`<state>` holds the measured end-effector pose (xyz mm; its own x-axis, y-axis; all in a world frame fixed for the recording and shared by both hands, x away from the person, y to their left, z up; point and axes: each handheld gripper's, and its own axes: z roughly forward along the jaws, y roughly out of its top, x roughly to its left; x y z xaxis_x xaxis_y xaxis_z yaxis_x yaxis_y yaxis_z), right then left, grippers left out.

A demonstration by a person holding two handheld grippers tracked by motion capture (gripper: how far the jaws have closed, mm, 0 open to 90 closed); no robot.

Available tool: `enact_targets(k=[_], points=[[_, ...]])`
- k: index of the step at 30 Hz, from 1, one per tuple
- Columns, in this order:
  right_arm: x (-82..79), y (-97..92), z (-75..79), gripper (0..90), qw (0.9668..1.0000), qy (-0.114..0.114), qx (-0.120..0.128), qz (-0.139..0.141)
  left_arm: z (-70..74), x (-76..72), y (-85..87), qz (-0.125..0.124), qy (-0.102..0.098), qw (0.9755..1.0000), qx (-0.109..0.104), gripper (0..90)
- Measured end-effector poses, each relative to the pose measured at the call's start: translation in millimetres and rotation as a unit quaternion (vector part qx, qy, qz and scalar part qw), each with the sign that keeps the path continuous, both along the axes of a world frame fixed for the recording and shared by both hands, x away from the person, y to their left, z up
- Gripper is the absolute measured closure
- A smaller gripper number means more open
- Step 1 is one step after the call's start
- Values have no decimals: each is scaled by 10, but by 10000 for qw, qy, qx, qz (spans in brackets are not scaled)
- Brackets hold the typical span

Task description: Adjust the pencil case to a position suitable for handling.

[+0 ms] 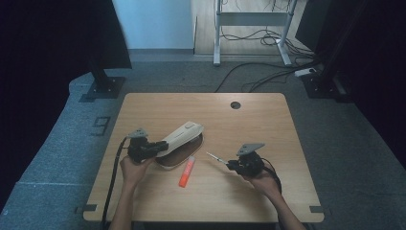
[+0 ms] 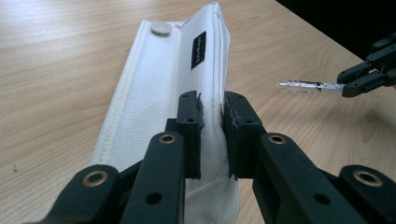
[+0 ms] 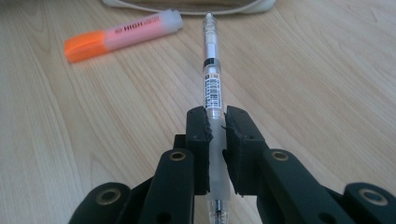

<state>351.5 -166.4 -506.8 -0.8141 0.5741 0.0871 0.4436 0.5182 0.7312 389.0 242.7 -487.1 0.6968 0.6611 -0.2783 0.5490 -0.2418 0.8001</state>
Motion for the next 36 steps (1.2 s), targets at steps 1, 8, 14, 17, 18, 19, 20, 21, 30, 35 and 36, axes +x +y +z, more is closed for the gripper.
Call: enact_targets(k=[1,8,14,17,18,19,20,21,30,35,36], points=[[0,0,0,787,10000,0,0,0,0,0,0,0,0,10000,0,778],[100,141,28,787,10000,-11,12,66,9,-5,2,14,-11,10000,-9,782],[201,290,35,787,9999,-4,-5,134,18,-8,10,28,-18,10000,-62,783],[231,331,41,787,9999,-15,-3,153,20,-9,12,33,-18,9999,-94,784],[258,372,49,787,9999,-14,-2,169,20,-9,13,31,-22,9999,-100,784],[258,372,49,787,9999,-14,-2,169,21,-9,14,30,-25,9999,-107,784],[283,414,56,787,9998,-8,3,191,21,-9,15,29,-23,9999,-115,784],[283,414,56,787,9998,-8,3,191,22,-8,15,25,-24,9999,-117,784],[395,610,56,787,9995,5,-54,300,23,-4,26,-19,-7,9998,-204,784],[437,675,52,787,9994,18,-81,326,19,0,29,-33,5,9997,-240,783],[447,690,50,787,9994,28,-92,342,19,0,29,-32,4,9997,-247,783]])
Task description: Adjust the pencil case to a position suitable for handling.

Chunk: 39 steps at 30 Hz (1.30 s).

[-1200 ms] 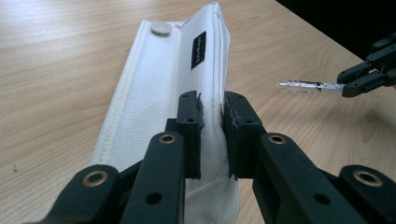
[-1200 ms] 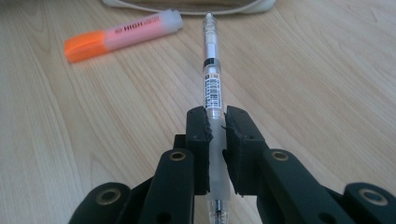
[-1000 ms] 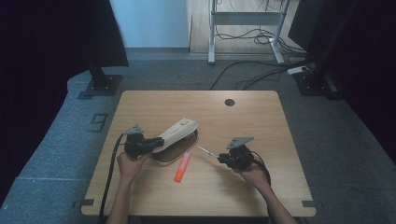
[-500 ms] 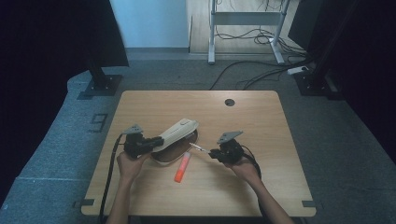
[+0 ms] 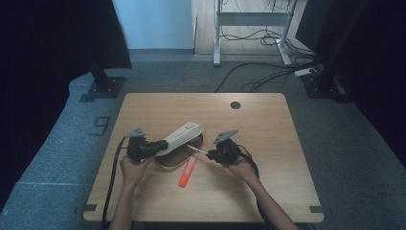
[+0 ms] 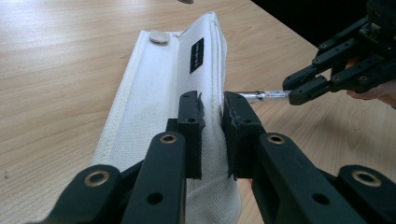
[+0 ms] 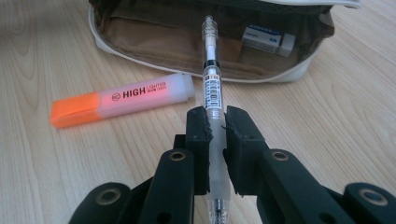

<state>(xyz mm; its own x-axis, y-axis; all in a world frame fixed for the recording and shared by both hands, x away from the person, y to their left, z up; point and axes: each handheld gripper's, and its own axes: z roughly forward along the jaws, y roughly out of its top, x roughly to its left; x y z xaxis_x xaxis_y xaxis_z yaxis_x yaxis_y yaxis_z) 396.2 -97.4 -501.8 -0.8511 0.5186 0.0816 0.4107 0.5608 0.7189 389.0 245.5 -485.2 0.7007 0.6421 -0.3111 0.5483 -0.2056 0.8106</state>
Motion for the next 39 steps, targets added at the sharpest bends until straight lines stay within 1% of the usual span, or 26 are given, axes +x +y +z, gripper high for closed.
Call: enact_targets(k=[7,8,10,13,19,24,29,30,39], points=[[55,120,-27,787,10000,32,-25,53,-4,3,2,-10,2,10000,-43,782],[67,159,-29,787,9999,54,-44,76,-4,3,2,-11,2,10000,-49,781],[75,177,-30,787,9999,51,-59,101,-4,3,2,-10,-2,10000,-56,781],[104,252,-26,787,9998,56,-86,143,-4,3,2,-8,-9,10000,-63,781],[138,344,-31,787,9997,42,-107,218,-5,5,3,-6,4,10000,-71,780],[178,460,-37,786,9994,44,-142,297,-6,9,5,6,32,9999,-105,780],[204,541,-41,787,9994,23,-151,325,-7,11,7,3,47,9999,-120,780],[216,580,-47,786,9993,20,-161,344,-7,11,5,-1,48,9999,-121,780],[282,731,-81,786,9988,18,-225,446,-7,10,3,-19,55,9999,-128,779]])
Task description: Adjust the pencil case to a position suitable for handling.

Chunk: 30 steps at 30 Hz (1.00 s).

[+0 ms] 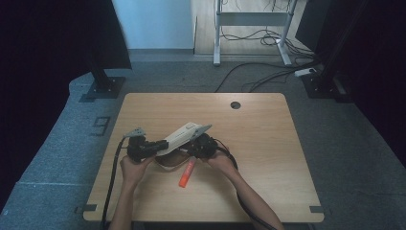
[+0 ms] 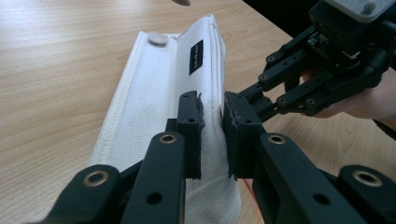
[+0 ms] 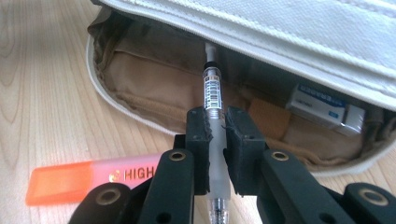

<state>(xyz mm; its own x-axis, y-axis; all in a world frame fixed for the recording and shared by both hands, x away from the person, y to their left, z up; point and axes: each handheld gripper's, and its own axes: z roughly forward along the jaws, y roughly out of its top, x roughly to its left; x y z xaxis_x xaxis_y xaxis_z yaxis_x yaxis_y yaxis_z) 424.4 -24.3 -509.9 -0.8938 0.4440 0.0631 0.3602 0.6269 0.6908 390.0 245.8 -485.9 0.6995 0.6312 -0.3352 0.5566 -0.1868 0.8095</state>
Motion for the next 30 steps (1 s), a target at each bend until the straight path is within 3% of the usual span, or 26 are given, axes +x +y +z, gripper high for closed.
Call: enact_targets(k=[13,30], points=[[91,108,-62,785,9999,-110,-121,-32,-4,2,-4,-9,24,10000,-7,779],[225,85,-127,765,9995,-179,-188,-169,-13,6,-12,-19,48,10000,1,777]])
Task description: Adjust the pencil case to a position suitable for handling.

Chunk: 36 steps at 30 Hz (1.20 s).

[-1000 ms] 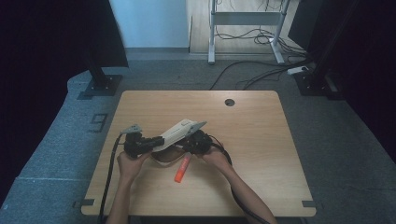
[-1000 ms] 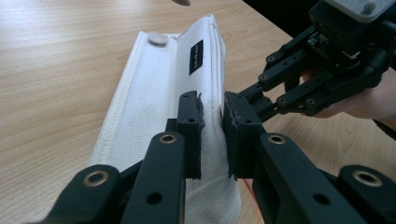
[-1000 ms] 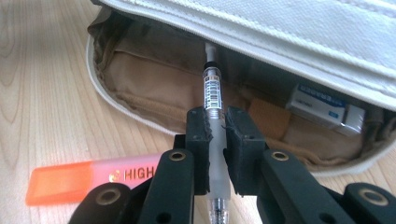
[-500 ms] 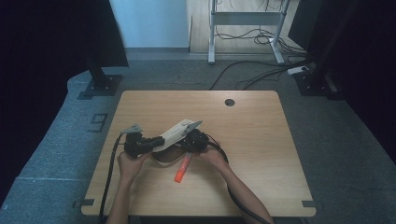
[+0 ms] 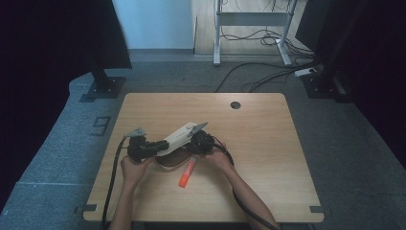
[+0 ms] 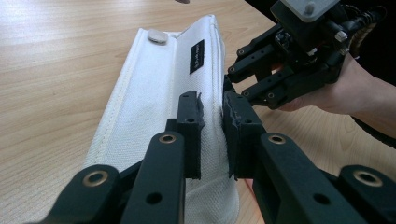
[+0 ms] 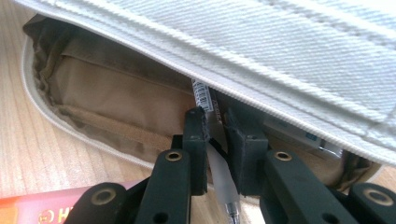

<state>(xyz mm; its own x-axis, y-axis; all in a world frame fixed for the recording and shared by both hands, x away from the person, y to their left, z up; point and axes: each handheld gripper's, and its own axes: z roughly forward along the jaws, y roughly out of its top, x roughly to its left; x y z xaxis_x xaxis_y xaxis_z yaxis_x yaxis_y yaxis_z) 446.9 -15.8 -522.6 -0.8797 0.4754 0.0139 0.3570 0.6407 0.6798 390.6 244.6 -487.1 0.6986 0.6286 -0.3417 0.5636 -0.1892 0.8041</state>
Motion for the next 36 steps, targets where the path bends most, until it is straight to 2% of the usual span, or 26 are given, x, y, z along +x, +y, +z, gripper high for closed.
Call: enact_targets(k=[3,11,15,20,22,27,28,36], points=[[19,-9,-6,756,10000,-41,-18,-3,-6,4,-3,-10,10,10000,9,777],[63,-66,-8,662,9994,-186,-204,-208,-9,7,3,-16,12,10000,6,778],[85,-111,-9,635,9989,-265,-221,-322,-11,8,3,-23,9,10000,2,777],[109,-160,-2,577,9980,-340,-250,-468,-11,8,3,-30,13,10000,12,777],[127,-174,1,528,9976,-380,-258,-522,-10,7,3,-31,16,10000,15,777],[146,-196,1,454,9969,-392,-271,-624,-12,8,6,-30,16,10000,5,777],[150,-208,-3,426,9963,-375,-261,-731,-12,8,6,-31,18,10000,3,778],[170,-316,0,402,9947,-372,-260,-919,-12,8,6,-31,18,10000,1,777]])
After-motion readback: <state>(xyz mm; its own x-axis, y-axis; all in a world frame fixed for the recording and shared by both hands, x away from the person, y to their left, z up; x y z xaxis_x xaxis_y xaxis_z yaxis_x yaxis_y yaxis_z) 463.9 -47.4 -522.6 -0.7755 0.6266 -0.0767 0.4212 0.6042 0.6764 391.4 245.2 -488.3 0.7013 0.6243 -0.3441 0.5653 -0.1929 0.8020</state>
